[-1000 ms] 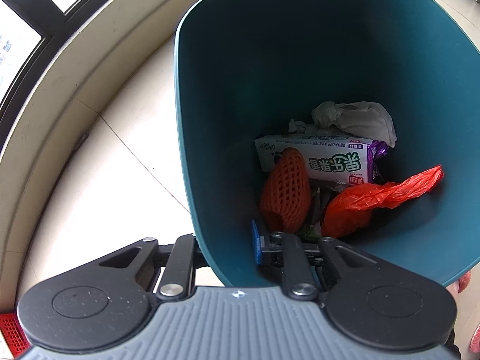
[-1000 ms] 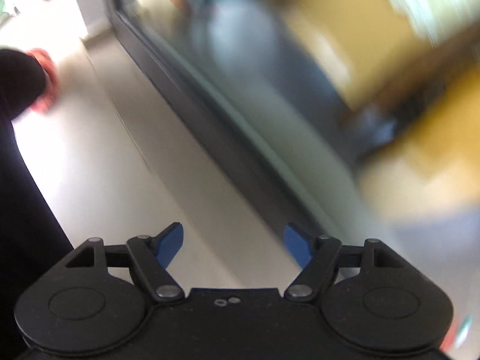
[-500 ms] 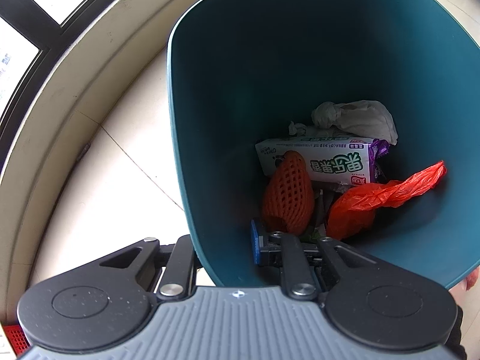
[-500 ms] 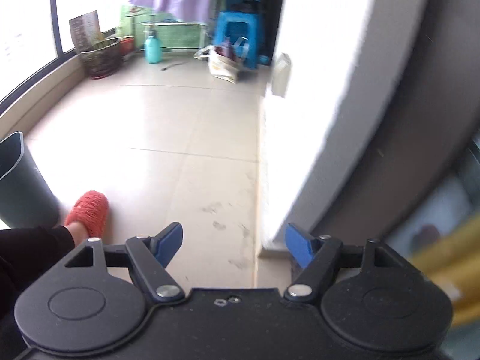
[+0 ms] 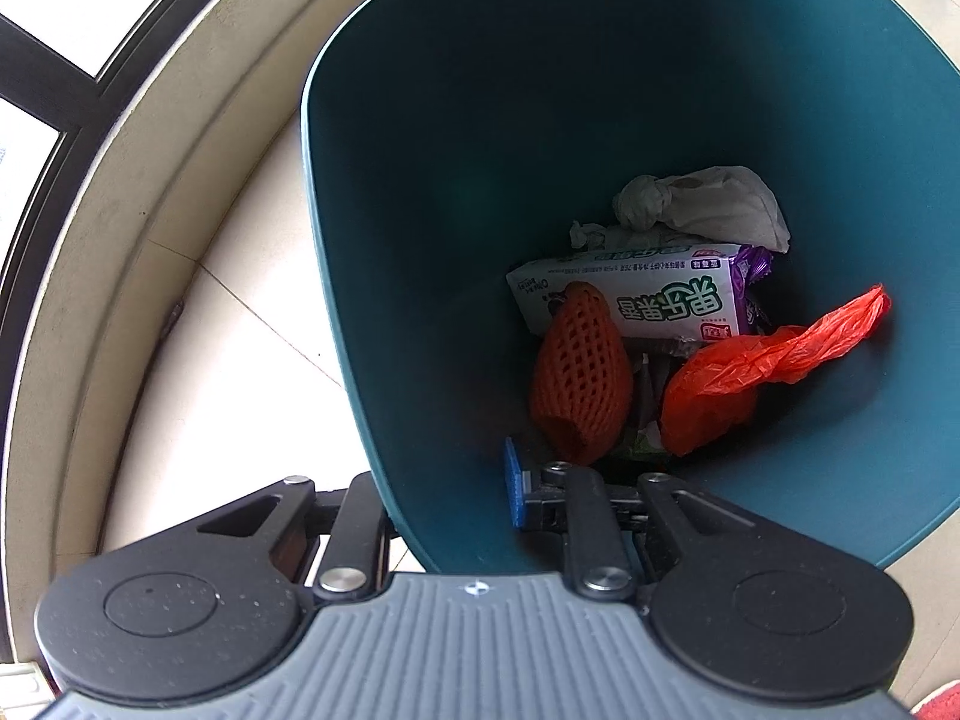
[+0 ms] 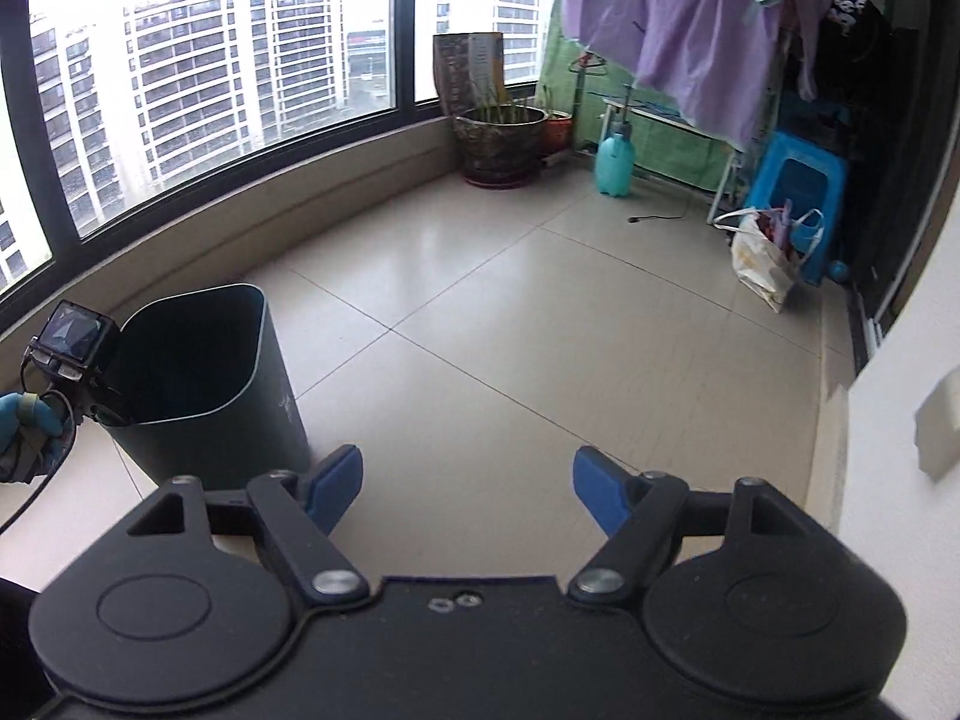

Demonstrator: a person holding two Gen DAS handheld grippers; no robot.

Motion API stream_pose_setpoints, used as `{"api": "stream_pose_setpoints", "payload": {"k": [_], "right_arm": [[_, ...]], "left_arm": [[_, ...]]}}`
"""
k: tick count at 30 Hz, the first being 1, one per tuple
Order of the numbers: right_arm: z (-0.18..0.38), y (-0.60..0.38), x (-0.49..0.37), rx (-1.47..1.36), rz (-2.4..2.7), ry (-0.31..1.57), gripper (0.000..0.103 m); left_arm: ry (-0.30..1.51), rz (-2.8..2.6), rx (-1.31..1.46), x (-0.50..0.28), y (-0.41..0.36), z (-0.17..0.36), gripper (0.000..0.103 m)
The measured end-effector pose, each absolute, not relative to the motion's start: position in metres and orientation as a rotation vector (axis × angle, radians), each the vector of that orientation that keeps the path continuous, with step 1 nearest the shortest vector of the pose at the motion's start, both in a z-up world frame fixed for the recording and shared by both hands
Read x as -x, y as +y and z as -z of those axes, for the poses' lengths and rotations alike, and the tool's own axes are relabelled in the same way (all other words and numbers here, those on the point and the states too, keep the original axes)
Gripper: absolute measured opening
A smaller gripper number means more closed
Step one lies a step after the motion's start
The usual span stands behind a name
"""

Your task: Collect trash

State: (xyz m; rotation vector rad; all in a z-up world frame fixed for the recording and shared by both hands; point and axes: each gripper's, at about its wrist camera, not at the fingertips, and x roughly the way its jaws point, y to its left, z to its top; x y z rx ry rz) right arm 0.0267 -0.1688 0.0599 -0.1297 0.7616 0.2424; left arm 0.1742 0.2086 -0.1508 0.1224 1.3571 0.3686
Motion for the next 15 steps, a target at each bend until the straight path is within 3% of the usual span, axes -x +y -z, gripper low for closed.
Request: {"api": "stream_pose_setpoints", "payload": {"k": [15], "right_arm": [[0.023,0.010,-0.112,0.037,-0.460,0.820,0.077]], "left_arm": [[1.225,-0.352,-0.137,-0.158,0.209,0.139,0.019]]}}
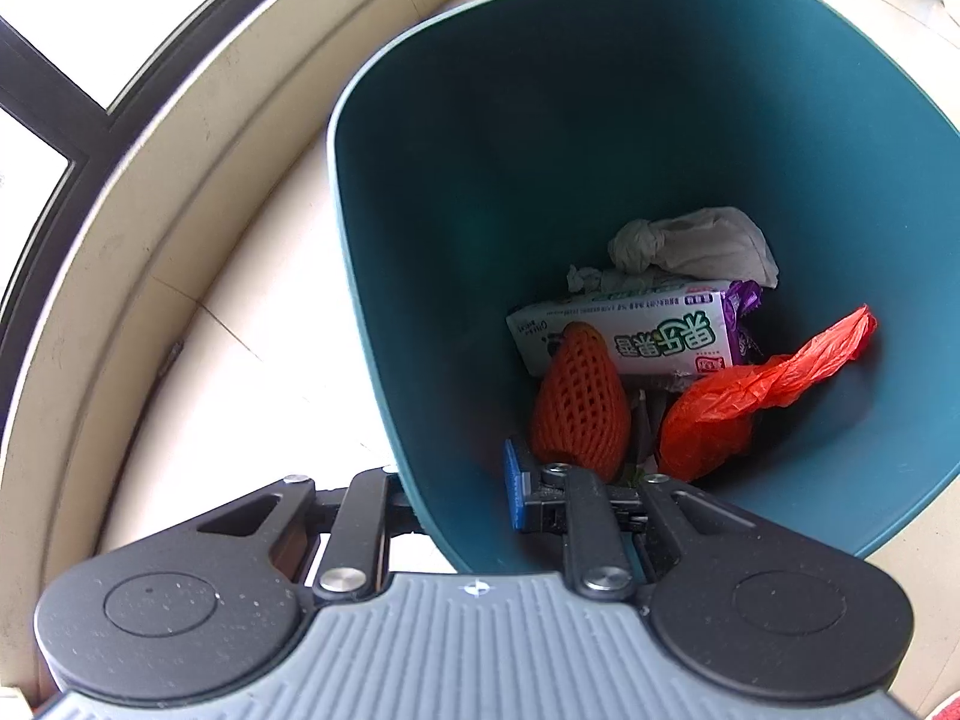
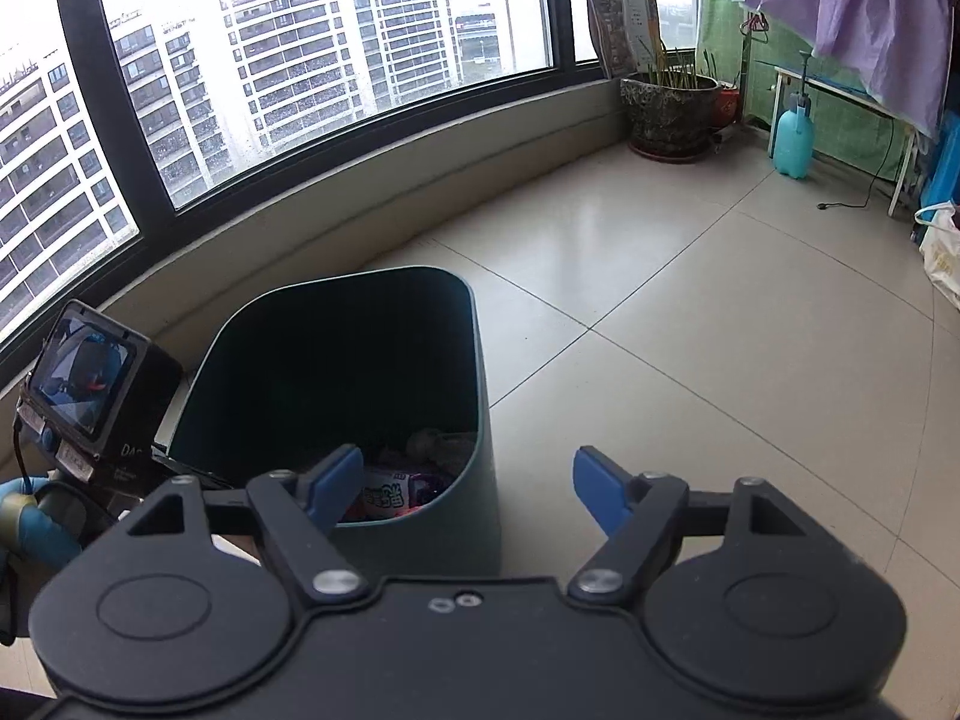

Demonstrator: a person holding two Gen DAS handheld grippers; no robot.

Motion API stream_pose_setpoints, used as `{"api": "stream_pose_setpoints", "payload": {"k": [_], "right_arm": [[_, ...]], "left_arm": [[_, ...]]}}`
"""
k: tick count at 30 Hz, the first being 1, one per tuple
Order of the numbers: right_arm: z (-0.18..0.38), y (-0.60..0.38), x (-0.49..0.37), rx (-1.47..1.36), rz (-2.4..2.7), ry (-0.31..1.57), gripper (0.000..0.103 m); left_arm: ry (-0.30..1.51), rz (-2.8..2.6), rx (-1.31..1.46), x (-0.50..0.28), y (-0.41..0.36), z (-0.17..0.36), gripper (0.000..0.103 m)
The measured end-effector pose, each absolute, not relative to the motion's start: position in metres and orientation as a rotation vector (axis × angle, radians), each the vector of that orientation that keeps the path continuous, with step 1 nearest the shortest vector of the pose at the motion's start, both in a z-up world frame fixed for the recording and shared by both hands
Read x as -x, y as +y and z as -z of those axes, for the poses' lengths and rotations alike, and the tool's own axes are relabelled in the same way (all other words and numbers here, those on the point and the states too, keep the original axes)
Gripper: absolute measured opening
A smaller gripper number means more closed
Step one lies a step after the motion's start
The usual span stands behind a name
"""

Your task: Collect trash

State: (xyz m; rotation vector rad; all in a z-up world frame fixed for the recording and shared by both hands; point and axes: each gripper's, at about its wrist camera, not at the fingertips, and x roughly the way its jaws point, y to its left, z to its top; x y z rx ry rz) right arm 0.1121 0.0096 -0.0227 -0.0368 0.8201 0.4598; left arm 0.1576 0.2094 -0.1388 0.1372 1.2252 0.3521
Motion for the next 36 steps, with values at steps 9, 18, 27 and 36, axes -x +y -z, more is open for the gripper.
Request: {"api": "stream_pose_setpoints", "payload": {"k": [9,18,27,36], "right_arm": [[0.026,0.037,-0.107,0.063,-0.475,0.824,0.089],[-0.003,0.046,-0.078,0.069,-0.516,0.769,0.096],[-0.039,0.032,-0.033,0.046,-0.560,0.679,0.103],[-0.070,0.018,-0.004,-0.010,-0.589,0.583,0.103]], "left_arm": [[1.104,-0.351,-0.135,-0.132,0.217,0.093,0.068],[0.926,-0.300,-0.040,-0.078,0.216,0.035,0.074],[0.734,-0.248,-0.055,-0.018,0.194,-0.030,0.083],[0.630,-0.195,-0.026,0.031,0.172,-0.068,0.086]]}}
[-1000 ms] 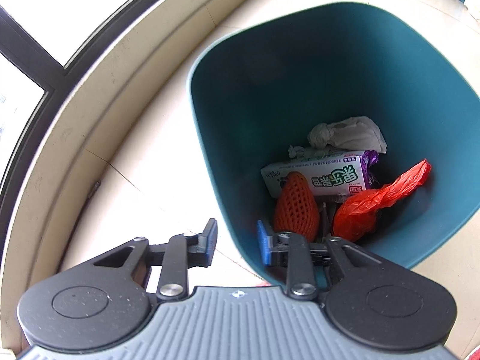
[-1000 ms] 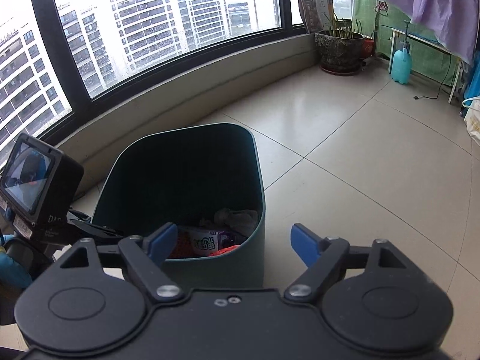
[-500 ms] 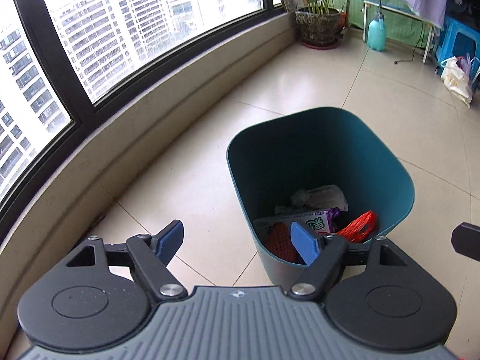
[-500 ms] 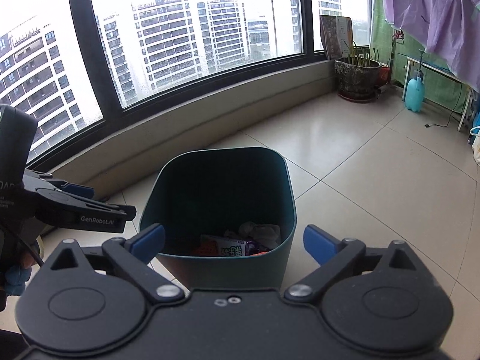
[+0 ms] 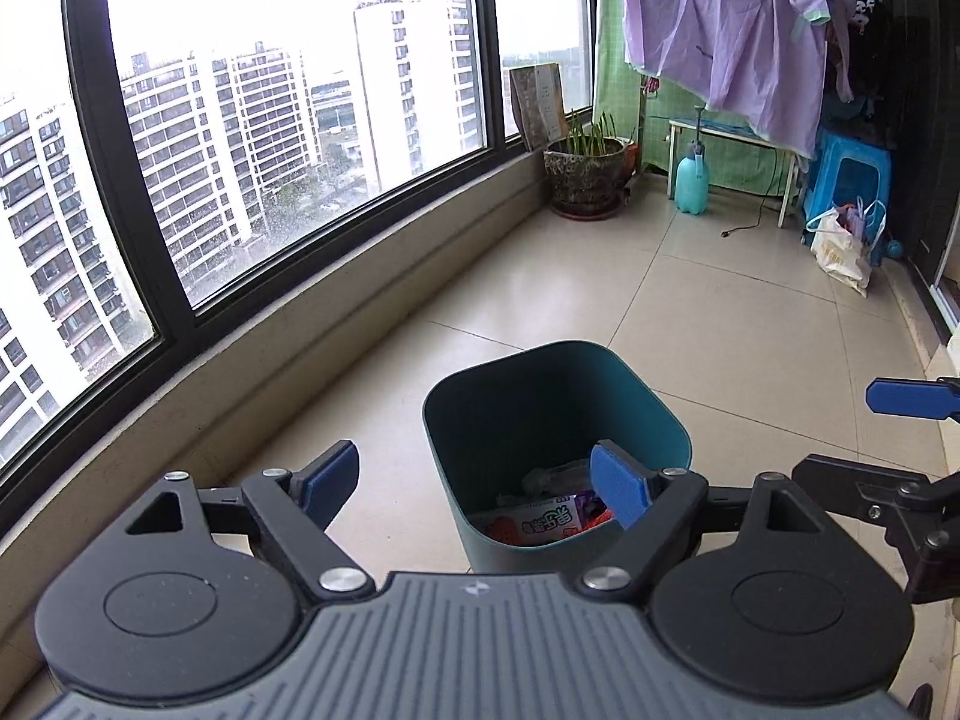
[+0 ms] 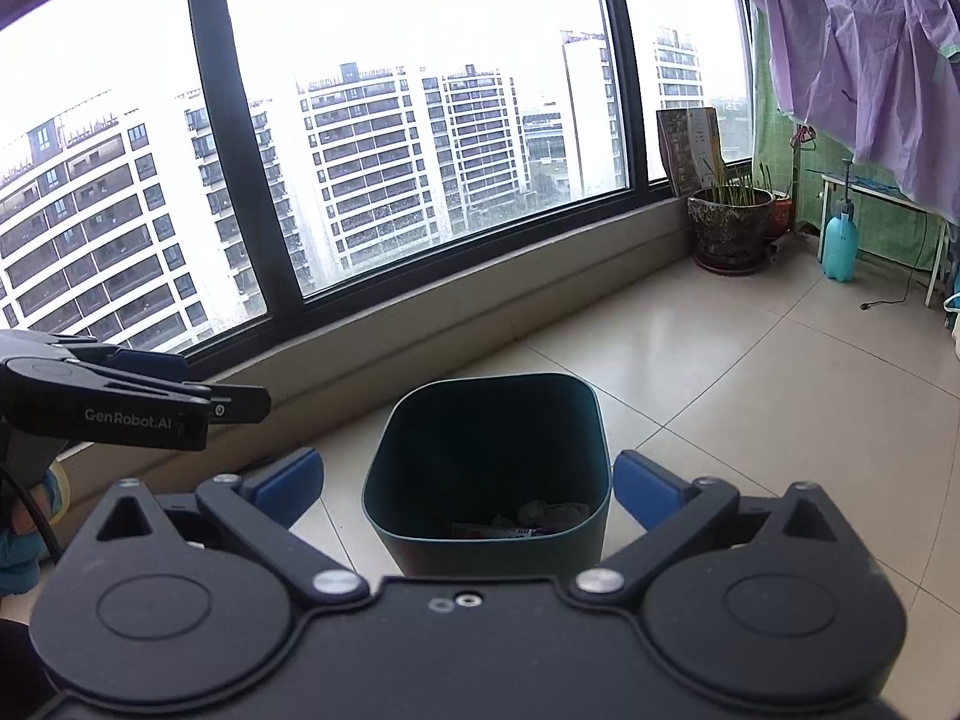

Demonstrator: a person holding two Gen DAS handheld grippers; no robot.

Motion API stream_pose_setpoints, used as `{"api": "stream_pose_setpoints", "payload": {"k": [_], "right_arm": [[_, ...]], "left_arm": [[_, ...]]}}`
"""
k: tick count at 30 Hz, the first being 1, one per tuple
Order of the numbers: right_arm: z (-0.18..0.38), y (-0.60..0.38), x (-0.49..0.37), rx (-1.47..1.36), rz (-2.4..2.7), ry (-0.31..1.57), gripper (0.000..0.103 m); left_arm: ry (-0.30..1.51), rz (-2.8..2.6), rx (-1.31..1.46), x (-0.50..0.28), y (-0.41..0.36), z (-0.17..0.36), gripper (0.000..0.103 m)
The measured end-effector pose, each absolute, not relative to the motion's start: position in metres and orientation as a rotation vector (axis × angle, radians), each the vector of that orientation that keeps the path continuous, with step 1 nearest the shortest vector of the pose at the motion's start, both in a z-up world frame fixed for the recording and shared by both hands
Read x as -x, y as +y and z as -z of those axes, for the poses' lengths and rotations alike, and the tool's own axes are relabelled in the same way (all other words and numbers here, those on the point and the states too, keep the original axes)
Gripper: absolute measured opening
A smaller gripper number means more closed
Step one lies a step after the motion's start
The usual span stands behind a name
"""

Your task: Collect trash

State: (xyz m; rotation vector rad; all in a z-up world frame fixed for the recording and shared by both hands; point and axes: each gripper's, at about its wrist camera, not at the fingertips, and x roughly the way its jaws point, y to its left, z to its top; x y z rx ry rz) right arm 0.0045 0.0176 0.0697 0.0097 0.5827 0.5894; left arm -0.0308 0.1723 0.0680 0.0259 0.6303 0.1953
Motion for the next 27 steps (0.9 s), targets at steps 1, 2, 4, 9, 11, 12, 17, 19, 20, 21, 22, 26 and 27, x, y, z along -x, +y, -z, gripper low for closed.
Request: {"api": "stream_pose_setpoints", "payload": {"k": [1,2,4,9,11,12,17,19,20,21,22,26,27], "right_arm": [[-0.071,0.016,-0.003,-0.016,-0.591,0.577,0.103],[-0.072,0.014,-0.002,-0.030,-0.596,0.574,0.103],[-0.071,0.012,-0.002,-0.045,-0.601,0.579,0.103],[-0.067,0.011,-0.002,-0.053,-0.604,0.592,0.103],[-0.067,0.010,-0.001,-0.063,-0.599,0.592,0.103],[-0.067,0.008,-0.001,-0.067,-0.597,0.589,0.103],[-0.069,0.004,0.002,-0.086,-0.579,0.575,0.103],[-0.069,0.003,0.003,-0.095,-0.568,0.575,0.103],[-0.069,0.003,0.003,-0.097,-0.564,0.574,0.103],[-0.068,0.003,0.004,-0.096,-0.560,0.574,0.103],[-0.068,0.002,0.004,-0.094,-0.554,0.574,0.103],[-0.066,0.000,0.004,-0.099,-0.542,0.587,0.103],[-0.066,0.000,0.004,-0.101,-0.541,0.588,0.103]], "left_arm": [[0.622,-0.190,-0.019,0.036,0.170,-0.070,0.086],[0.616,-0.187,-0.016,0.039,0.168,-0.071,0.086],[0.628,-0.186,-0.014,0.041,0.162,-0.070,0.087],[0.687,-0.185,0.003,0.045,0.154,-0.061,0.087],[0.692,-0.193,-0.022,0.048,0.149,-0.059,0.087],[0.690,-0.193,-0.027,0.050,0.147,-0.058,0.087],[0.682,-0.170,-0.026,0.051,0.139,-0.056,0.087],[0.689,-0.160,-0.020,0.049,0.137,-0.056,0.087],[0.694,-0.156,-0.016,0.048,0.136,-0.055,0.087],[0.700,-0.152,-0.013,0.047,0.136,-0.055,0.087],[0.707,-0.146,-0.012,0.047,0.136,-0.053,0.087],[0.727,-0.137,-0.022,0.045,0.134,-0.049,0.087],[0.733,-0.133,-0.018,0.044,0.134,-0.049,0.087]]}}
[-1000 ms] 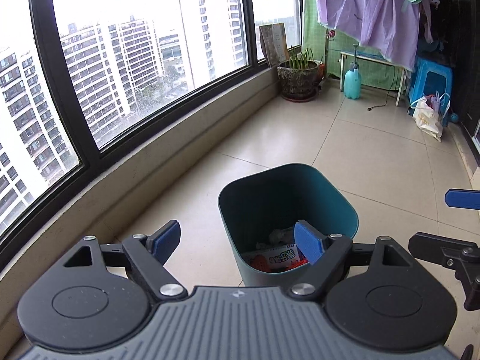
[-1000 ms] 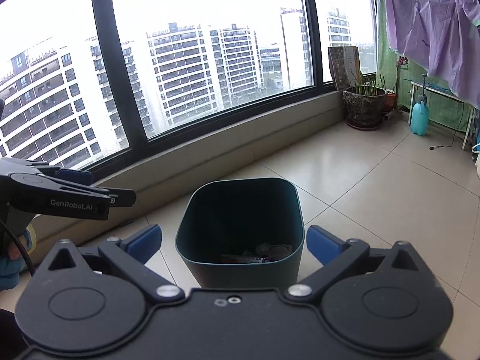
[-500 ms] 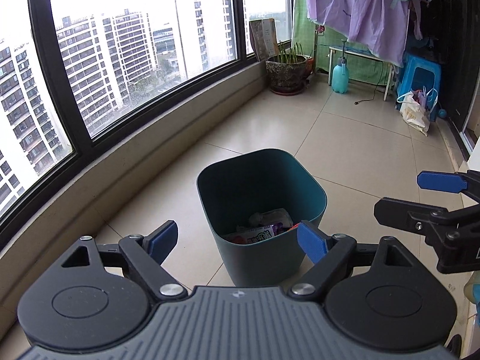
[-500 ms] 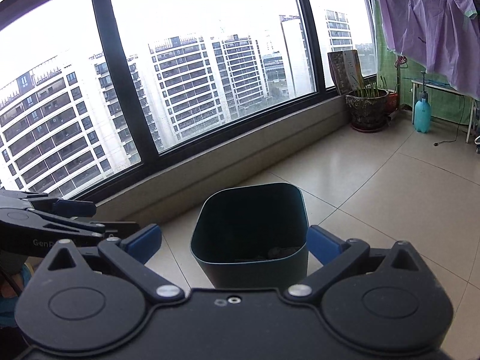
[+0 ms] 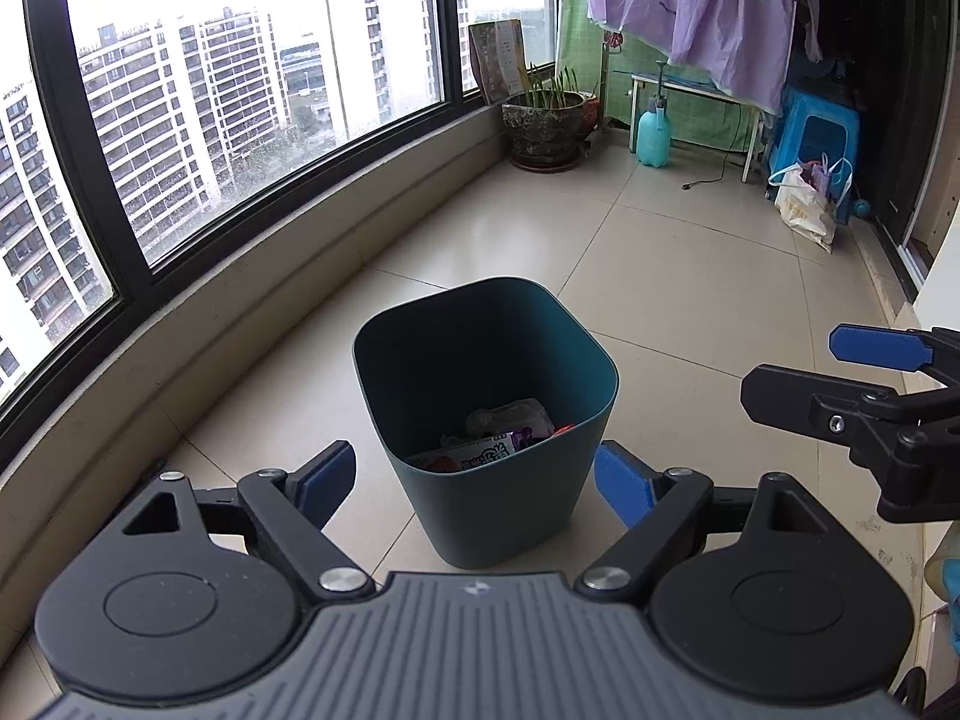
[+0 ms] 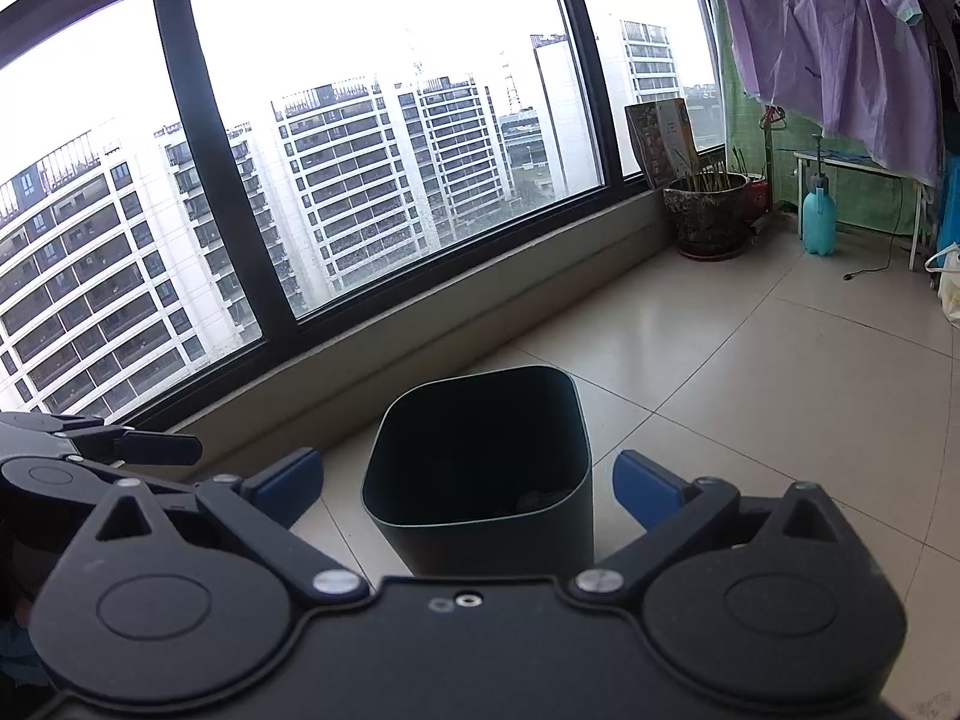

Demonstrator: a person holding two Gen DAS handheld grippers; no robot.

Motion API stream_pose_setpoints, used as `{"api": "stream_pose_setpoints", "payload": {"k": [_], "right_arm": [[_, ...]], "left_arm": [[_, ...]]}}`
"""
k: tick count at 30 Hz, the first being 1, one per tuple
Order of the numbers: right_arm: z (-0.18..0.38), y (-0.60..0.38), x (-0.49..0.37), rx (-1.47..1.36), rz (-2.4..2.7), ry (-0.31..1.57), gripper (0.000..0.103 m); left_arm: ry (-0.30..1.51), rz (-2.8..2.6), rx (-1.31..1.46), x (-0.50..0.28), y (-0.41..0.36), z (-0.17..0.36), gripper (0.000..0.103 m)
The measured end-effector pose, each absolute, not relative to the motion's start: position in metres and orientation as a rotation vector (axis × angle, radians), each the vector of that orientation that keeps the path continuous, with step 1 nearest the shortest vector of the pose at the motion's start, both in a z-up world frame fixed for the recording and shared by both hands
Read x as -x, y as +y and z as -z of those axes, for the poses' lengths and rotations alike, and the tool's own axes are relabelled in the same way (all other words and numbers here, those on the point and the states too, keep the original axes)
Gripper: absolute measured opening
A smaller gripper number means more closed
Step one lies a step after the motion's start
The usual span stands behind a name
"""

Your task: Collect trash

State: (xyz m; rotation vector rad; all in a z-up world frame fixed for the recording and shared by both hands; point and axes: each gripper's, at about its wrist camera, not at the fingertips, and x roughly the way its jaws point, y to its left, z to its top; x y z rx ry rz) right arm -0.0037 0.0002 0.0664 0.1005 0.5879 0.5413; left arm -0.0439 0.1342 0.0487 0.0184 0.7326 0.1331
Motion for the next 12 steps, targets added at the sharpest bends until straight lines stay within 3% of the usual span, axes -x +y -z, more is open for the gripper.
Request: {"api": "stream_pose_setpoints", "payload": {"k": [12], "right_arm": [[-0.0695,-0.0038,0.0061,-0.104,-0.528,0.580,0.103]], "left_arm": [[0.762,-0.106,0.025,0.0407,0.1408,-0.0473,0.087]]}}
